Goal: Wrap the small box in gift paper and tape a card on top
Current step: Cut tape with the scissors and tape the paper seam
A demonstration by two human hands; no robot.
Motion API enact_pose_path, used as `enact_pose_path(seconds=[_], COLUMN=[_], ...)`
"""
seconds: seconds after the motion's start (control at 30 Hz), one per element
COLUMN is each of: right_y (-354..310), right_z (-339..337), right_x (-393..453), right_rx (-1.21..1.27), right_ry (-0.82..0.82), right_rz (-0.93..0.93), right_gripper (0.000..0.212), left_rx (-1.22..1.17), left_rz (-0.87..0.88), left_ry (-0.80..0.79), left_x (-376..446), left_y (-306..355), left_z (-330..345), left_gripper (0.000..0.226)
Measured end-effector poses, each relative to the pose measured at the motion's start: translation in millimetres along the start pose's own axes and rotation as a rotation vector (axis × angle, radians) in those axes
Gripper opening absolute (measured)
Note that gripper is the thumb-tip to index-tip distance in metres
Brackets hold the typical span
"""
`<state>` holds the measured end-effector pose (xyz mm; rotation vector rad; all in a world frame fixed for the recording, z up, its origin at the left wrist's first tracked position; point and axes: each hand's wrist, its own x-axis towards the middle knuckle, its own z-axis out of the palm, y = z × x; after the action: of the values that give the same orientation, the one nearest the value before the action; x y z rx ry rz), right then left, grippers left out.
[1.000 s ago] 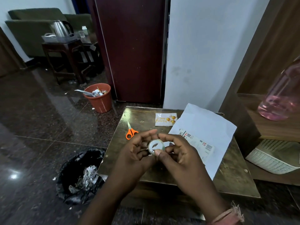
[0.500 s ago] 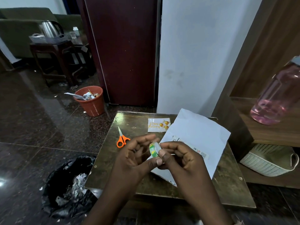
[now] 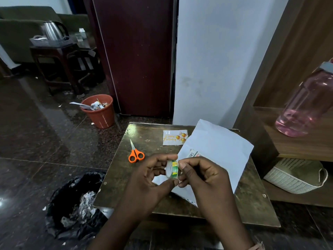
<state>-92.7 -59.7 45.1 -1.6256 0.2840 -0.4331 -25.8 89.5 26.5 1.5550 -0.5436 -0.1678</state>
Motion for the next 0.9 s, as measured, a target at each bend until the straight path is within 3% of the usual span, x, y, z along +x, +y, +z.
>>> enact_pose_path(seconds=[0.23,0.47,0.6,0.77,0.9], right_y=[-2,-6,-3,0,4], right_z=[-2,-3,1,1,2], right_x=[-2,0,-3,-4,-6], right_rx=[0.033,0.07,-0.018,-0.144,-0.216], right_ry=[-0.004,0.044,0.037,0.076,0.078], right_rz=[-0.011,-0.028,-0.045,-0.066,-0.057], right_gripper=[0.013,0.016,0.018,0.023,0.022], left_rx=[-0.132,-0.16,-0.214,-0.121,-0.155], left_rz=[-0.104,-0.222,-0.313,-0.386,-0.399], left_ry=[-0.1,0.038,-0.05,-0.183,-0.21], left_x=[-4,2,0,-3,-4], left_y=[9,10,18,21,21], left_z=[-1,-10,-11,-13,-13], left_gripper=[0.036,0.034,0.03,0.008,0.028])
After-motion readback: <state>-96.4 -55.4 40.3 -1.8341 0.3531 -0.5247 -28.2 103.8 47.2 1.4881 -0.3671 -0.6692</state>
